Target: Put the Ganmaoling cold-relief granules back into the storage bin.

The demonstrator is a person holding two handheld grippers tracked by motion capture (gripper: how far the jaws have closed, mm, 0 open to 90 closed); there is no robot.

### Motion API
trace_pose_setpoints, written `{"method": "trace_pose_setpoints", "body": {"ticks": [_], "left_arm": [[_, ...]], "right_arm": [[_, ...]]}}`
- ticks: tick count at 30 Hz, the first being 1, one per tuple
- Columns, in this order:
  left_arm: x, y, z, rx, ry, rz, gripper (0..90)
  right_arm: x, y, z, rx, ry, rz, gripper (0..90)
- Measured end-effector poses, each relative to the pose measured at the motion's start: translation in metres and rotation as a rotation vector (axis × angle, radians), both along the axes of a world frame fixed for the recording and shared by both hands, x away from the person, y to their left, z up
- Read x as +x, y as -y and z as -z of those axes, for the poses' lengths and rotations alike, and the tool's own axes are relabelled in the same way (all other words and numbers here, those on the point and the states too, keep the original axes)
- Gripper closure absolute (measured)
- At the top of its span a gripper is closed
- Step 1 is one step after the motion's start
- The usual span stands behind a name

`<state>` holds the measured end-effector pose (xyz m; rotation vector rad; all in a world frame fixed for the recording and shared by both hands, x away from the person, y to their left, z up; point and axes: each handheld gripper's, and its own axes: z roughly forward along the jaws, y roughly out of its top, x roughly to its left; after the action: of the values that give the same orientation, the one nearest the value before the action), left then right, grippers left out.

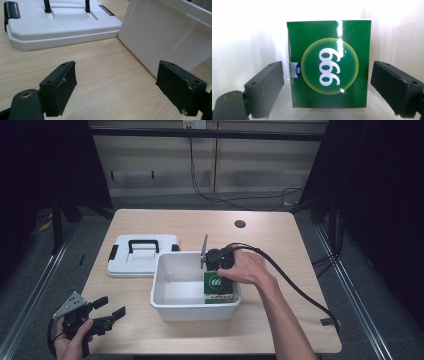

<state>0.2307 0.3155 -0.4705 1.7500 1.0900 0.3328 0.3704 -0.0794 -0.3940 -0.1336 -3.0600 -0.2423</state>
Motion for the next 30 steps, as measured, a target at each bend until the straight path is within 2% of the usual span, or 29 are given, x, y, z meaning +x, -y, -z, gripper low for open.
{"method": "trace_pose_setpoints", "body": {"ticks": [3,10,12,14,20,22,24,25,30], "left_arm": [[0.0,0.0,0.0,0.001,0.001,-0.004,16.0],[0.0,0.0,0.0,0.003,0.002,-0.008,16.0],[0.0,0.0,0.0,0.004,0.001,-0.004,16.0],[0.0,0.0,0.0,0.001,0.003,-0.006,16.0],[0.0,0.0,0.0,0.003,0.001,-0.006,16.0],[0.0,0.0,0.0,0.003,0.001,-0.005,16.1],[0.0,0.0,0.0,0.004,0.002,-0.005,16.0],[0.0,0.0,0.0,0.004,0.002,-0.006,16.0],[0.0,0.0,0.0,0.0,-0.001,-0.01,16.0]], "right_arm": [[-0.002,0.003,-0.005,0.007,0.018,0.016,10.9],[-0.003,0.009,-0.017,0.057,0.024,0.034,12.3],[-0.005,0.01,-0.018,0.056,0.005,0.021,13.4],[-0.006,0.011,-0.02,0.058,0.034,0.032,12.6],[-0.008,0.019,-0.027,0.153,0.04,0.05,13.3],[-0.01,0.021,-0.03,0.144,0.041,0.063,13.3],[-0.01,0.023,-0.031,0.158,0.058,0.061,13.4],[-0.011,0.028,-0.033,0.186,0.06,0.089,13.5],[-0.014,0.04,-0.039,0.268,0.076,0.114,13.8]]}}
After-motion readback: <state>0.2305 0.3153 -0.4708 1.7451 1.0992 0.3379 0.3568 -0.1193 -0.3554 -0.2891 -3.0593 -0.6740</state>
